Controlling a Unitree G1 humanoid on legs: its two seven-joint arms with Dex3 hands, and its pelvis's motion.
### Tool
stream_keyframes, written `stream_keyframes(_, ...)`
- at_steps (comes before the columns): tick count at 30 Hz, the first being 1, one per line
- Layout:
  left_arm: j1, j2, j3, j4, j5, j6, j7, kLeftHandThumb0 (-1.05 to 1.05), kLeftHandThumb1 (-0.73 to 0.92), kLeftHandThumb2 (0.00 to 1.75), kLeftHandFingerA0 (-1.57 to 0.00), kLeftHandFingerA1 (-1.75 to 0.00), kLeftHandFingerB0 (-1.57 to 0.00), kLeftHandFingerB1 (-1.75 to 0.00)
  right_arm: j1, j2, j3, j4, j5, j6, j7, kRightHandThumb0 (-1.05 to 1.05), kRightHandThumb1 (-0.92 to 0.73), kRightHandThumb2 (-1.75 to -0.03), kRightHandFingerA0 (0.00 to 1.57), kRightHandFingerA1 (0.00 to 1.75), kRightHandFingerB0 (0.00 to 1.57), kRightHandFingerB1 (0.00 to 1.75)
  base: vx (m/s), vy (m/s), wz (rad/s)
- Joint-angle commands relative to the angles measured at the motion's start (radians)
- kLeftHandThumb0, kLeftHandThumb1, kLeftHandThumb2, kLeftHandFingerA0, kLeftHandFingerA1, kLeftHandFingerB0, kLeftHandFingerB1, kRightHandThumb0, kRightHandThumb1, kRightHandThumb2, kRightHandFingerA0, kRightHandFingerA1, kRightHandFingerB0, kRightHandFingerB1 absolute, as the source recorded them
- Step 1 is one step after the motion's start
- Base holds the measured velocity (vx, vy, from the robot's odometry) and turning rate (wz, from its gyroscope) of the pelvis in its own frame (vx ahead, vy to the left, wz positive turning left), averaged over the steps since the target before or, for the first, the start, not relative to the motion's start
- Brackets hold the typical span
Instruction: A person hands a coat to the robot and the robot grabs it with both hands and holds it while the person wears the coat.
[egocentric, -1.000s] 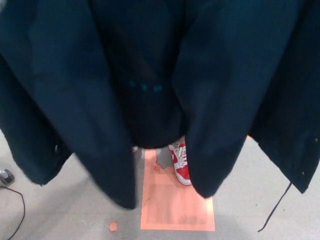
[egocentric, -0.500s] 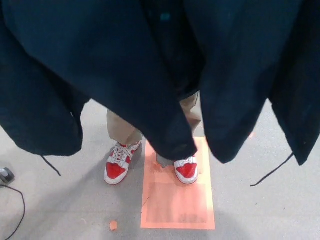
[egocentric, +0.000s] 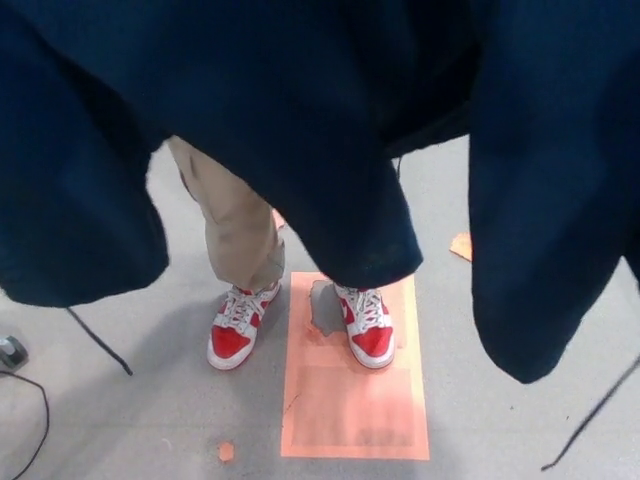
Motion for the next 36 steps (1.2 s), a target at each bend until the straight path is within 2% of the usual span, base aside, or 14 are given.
stream_keyframes(1, -0.091, 0.060, -0.005, 0.060, 0.029, 0.075, 0.005, -0.39, 0.73, 0.65, -0.85, -1.75, -0.66, -1.52, -0.083, -0.075, 0.036, 0.040, -0.042, 0.081, -0.096, -0.40, -0.79, -0.63, 0.97, 1.50, 0.87, 1.15, 0.00, 0.000, 0.00)
stream_keyframes(8, -0.146, 0.070, -0.022, 0.079, 0.045, 0.051, -0.002, -0.37, 0.76, 0.63, -0.87, -1.75, -0.63, -1.58, -0.137, -0.090, 0.076, 0.057, -0.051, 0.103, -0.100, -0.41, -0.79, -0.69, 0.88, 1.58, 0.84, 1.10, 0.00, 0.000, 0.00)
stream_keyframes(9, -0.161, 0.073, -0.031, 0.083, 0.053, 0.057, -0.015, -0.38, 0.77, 0.63, -0.89, -1.75, -0.69, -1.53, -0.145, -0.093, 0.080, 0.060, -0.052, 0.112, -0.098, -0.43, -0.80, -0.63, 0.88, 1.72, 0.75, 1.41, 0.00, 0.000, 0.00)
stream_keyframes(11, -0.168, 0.072, -0.037, 0.085, 0.057, 0.059, -0.014, -0.38, 0.77, 0.63, -0.90, -1.75, -0.70, -1.52, -0.150, -0.096, 0.084, 0.062, -0.053, 0.116, -0.098, -0.43, -0.80, -0.63, 0.87, 1.74, 0.74, 1.43, 0.00, 0.000, 0.00)
stream_keyframes(12, -0.173, 0.069, -0.040, 0.088, 0.059, 0.063, -0.005, -0.45, 0.59, 0.92, -1.22, -1.44, -0.86, -1.22, -0.155, -0.099, 0.092, 0.063, -0.060, 0.122, -0.099, -0.44, -0.80, -0.64, 0.88, 1.75, 0.69, 1.49, 0.00, 0.000, 0.00)
stream_keyframes(15, -0.184, 0.062, -0.044, 0.091, 0.060, 0.067, 0.000, -0.46, 0.59, 0.92, -1.22, -1.45, -0.87, -1.22, -0.160, -0.106, 0.104, 0.066, -0.064, 0.129, -0.090, -0.46, -0.76, -0.66, 0.88, 1.74, 0.75, 1.47, 0.00, 0.000, 0.00)
stream_keyframes(16, -0.190, 0.058, -0.043, 0.092, 0.057, 0.071, -0.028, -0.40, 0.78, 0.64, -0.87, -1.75, -0.70, -1.50, -0.159, -0.105, 0.109, 0.066, -0.066, 0.128, -0.092, -0.42, -0.80, -0.64, 0.87, 1.74, 0.74, 1.41, 0.00, 0.000, 0.00)
stream_keyframes(20, -0.187, 0.058, -0.048, 0.093, 0.059, 0.061, -0.028, -0.38, 0.78, 0.63, -0.90, -1.75, -0.72, -1.55, -0.155, -0.101, 0.122, 0.066, -0.069, 0.128, -0.089, -0.42, -0.79, -0.67, 0.86, 1.74, 0.73, 1.41, 0.00, 0.000, 0.00)
stream_keyframes(21, -0.185, 0.061, -0.051, 0.093, 0.062, 0.055, -0.027, -0.38, 0.77, 0.63, -0.88, -1.75, -0.69, -1.56, -0.155, -0.099, 0.128, 0.066, -0.071, 0.128, -0.086, -0.41, -0.79, -0.69, 0.86, 1.61, 0.79, 1.11, 0.00, 0.000, 0.00)
stream_keyframes(22, -0.184, 0.063, -0.053, 0.093, 0.063, 0.053, -0.028, -0.38, 0.77, 0.63, -0.88, -1.75, -0.69, -1.56, -0.155, -0.099, 0.132, 0.065, -0.073, 0.128, -0.084, -0.41, -0.79, -0.69, 0.86, 1.61, 0.79, 1.11, 0.00, 0.000, 0.00)
stream_keyframes(23, -0.184, 0.065, -0.053, 0.093, 0.061, 0.046, -0.036, -0.44, 0.60, 0.92, -1.18, -1.42, -0.82, -1.18, -0.153, -0.098, 0.129, 0.066, -0.067, 0.123, -0.084, -0.42, -0.79, -0.70, 0.87, 1.66, 0.79, 1.21, 0.00, 0.000, 0.00)
stream_keyframes(28, -0.188, 0.066, -0.063, 0.094, 0.066, 0.053, -0.032, -0.44, 0.60, 0.92, -1.18, -1.43, -0.83, -1.20, -0.157, -0.097, 0.137, 0.066, -0.072, 0.124, -0.092, -0.41, -0.78, -0.67, 0.87, 1.70, 0.74, 1.35, 0.00, 0.000, 0.00)
stream_keyframes(31, -0.183, 0.064, -0.062, 0.094, 0.067, 0.058, -0.033, -0.46, 0.56, 0.88, -1.17, -1.43, -0.81, -1.20, -0.155, -0.095, 0.140, 0.068, -0.072, 0.127, -0.079, -0.40, -0.79, -0.69, 0.86, 1.56, 0.79, 0.98, 0.00, 0.000, 0.00)
stream_keyframes(36, -0.177, 0.063, -0.058, 0.095, 0.068, 0.057, -0.034, -0.44, 0.56, 0.88, -1.19, -1.44, -0.83, -1.20, -0.150, -0.096, 0.147, 0.068, -0.076, 0.122, -0.078, -0.41, -0.79, -0.70, 0.85, 1.61, 0.82, 1.01, 0.00, 0.000, 0.00)
